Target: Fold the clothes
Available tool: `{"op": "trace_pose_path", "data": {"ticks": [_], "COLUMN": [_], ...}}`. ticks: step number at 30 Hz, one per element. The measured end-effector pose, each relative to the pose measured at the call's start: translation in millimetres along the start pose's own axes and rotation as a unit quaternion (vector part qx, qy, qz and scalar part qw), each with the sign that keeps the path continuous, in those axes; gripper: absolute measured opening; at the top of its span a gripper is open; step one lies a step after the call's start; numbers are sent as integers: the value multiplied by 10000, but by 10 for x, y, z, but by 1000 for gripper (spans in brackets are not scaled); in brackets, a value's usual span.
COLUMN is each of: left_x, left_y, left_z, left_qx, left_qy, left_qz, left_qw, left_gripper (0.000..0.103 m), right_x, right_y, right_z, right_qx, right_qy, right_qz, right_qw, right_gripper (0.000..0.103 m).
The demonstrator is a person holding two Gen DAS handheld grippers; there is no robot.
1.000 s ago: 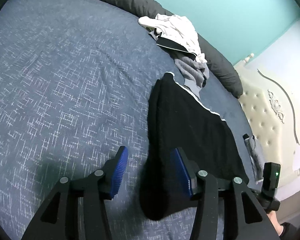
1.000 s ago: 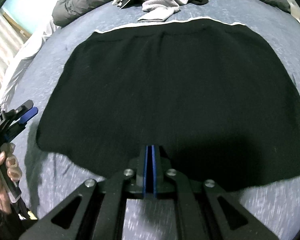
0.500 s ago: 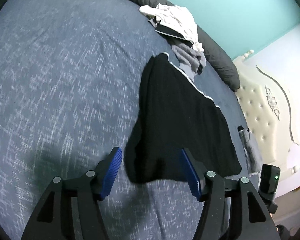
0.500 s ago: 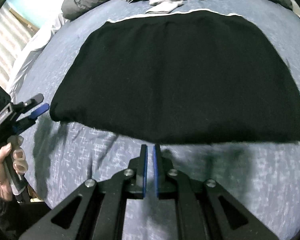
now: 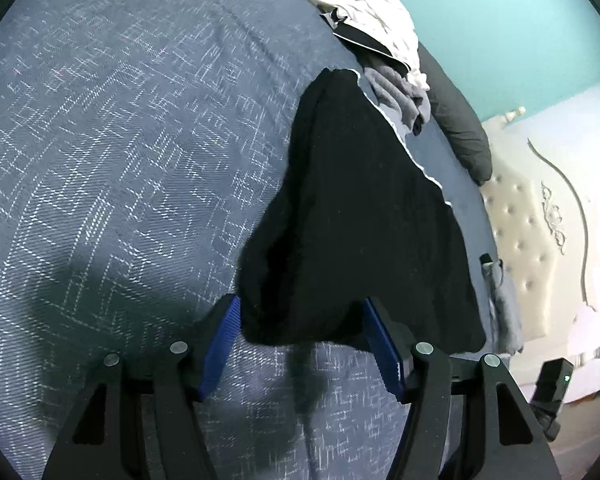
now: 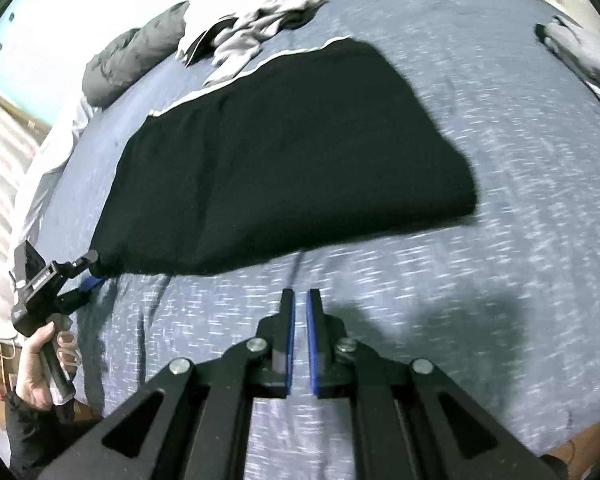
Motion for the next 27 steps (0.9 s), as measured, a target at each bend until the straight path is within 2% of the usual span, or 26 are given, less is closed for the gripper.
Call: {"op": "trace_pose_path", "data": {"ticks": [5, 6, 7, 9, 13, 19, 27], "left_x": [19, 22, 25, 27, 41, 104, 186], "left_y": [-21, -31, -43, -73, -131, -372, -1150], "left_z": [-46, -51, -57, -80, -72, 39, -10], "left_qx": [53, 61, 60, -37, -107, -251, -595], "left_qy": [-85, -99, -105, -75, -126, -375, -607], "left_qz": [-32, -51, -73, -78, -119, -337, -1001], "left_qw": [9999, 9999, 9999, 9999, 9998, 9984, 9913], "left_gripper": [65, 61, 47, 28, 23, 21, 20], "right_x": [52, 52, 51, 34, 10, 46, 61], "right_y": [-242, -296, -349, -410, -524, -584, -674], "right_z": [145, 160, 174, 159, 134, 175, 191], "right_qx": [-15, -22, -29, -30, -29, 66, 264], "right_qy": [-166, -190, -212, -220, -209, -291, -332], "right_qz": [-243, -291, -338, -433, -584, -676, -903], "right_qw": [9996, 9994, 9992, 9988, 9981, 9973, 9950], "right_gripper": [5, 5, 5, 5, 5, 5, 5]}}
Point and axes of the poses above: each gripper's, at about its wrist camera, not at the fingertips, and z roughly against the way its jaws point, y to its left, x to its top, the point moved 8 cm from there along -z, roughly the way its jaws point, and after that the axes turned 12 degrees about -x, right-handed, at the moved point
